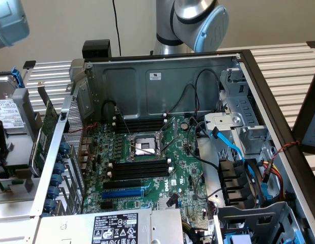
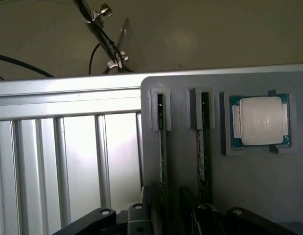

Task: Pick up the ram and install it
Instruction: 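Pick up the ram and move it above insertion slot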

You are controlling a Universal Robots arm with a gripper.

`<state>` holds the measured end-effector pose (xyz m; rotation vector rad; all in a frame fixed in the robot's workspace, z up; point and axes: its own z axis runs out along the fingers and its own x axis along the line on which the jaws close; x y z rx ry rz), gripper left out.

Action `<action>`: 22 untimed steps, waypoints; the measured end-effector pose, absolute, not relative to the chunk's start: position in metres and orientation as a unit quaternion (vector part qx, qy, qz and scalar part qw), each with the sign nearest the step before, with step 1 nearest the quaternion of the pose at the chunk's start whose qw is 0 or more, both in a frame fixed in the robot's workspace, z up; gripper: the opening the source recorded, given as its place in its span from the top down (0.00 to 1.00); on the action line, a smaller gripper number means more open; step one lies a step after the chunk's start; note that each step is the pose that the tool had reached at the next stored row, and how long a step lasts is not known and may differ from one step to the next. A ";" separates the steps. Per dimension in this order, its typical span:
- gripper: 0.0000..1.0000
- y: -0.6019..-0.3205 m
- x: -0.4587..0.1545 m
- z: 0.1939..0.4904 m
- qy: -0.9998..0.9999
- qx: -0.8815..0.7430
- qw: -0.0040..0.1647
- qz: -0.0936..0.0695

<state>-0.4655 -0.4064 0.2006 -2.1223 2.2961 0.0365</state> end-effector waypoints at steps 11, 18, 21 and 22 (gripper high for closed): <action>0.87 -0.407 -0.466 0.201 0.734 -0.679 0.007 0.012; 0.87 -0.410 -0.466 0.228 0.734 -0.679 0.007 0.012; 0.87 -0.412 -0.466 0.240 0.734 -0.679 0.007 0.012; 0.87 -0.412 -0.466 0.244 0.734 -0.679 0.007 0.012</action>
